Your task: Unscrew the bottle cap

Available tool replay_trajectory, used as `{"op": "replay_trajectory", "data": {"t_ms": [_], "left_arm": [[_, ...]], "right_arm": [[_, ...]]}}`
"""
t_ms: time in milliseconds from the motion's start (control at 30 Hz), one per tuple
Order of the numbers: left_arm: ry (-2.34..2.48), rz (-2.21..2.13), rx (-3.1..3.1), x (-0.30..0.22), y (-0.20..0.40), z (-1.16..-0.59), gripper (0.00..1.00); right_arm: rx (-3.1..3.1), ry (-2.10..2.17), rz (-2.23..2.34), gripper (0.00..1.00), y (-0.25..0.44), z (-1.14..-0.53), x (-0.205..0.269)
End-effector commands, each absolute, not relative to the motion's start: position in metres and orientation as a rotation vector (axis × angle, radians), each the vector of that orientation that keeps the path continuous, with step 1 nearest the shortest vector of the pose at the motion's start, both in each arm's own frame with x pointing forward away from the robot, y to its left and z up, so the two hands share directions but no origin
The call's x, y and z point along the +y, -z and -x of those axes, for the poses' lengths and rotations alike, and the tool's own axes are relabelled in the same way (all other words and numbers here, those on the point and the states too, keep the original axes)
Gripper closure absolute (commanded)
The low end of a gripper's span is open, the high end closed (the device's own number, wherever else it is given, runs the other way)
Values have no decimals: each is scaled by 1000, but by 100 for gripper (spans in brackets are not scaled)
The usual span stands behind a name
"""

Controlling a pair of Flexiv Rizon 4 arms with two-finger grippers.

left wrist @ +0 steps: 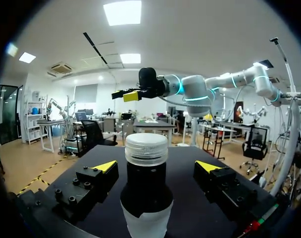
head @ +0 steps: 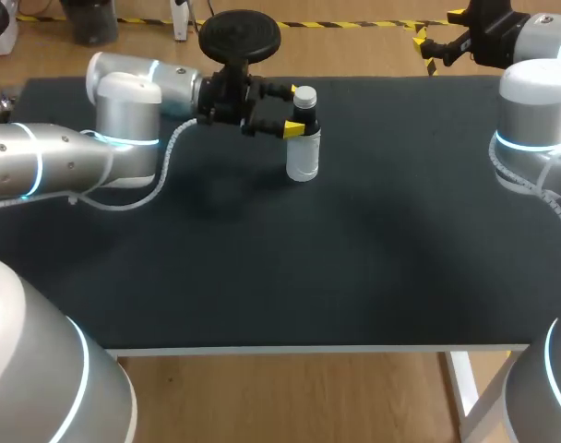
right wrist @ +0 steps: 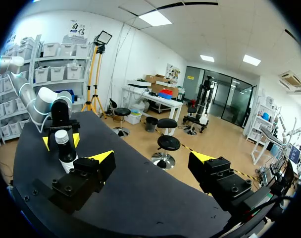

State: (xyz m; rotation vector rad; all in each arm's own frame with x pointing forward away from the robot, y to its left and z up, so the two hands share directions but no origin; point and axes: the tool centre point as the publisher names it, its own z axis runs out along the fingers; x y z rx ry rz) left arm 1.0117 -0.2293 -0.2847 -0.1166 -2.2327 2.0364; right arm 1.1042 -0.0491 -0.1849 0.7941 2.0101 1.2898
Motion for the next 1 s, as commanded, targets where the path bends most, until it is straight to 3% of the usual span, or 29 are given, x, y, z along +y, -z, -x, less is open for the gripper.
{"op": "replay_trajectory", "data": {"t_ms": [33,367,533,633,667,800,833,1000], "left_arm": [[-2027,124,-2222,-232,287,-1016,0],[-2028,127,-2213,-235,285,-1015,0],[-2025,131,-2219,-235,284,-1016,37],[-2022,131,-2222,-235,285,-1016,44],[-2018,128,-2224,-235,285,-1016,58],[-2009,125,-2230,-238,285,-1017,88],[-2009,128,-2230,-238,285,-1017,100],[-2019,148,-2229,-237,281,-1019,100]], "right_arm": [[2011,-1290,-793,0,185,-1104,-50],[2011,-1290,-793,0,185,-1104,-50],[2011,-1290,-793,0,185,-1104,-50],[2011,-1290,-793,0,185,-1104,-50],[2011,-1290,-793,0,185,-1104,-50],[2011,-1290,-793,0,185,-1104,-50],[2011,-1290,-793,0,185,-1104,-50],[2011,-1290,-793,0,185,-1104,-50]]}}
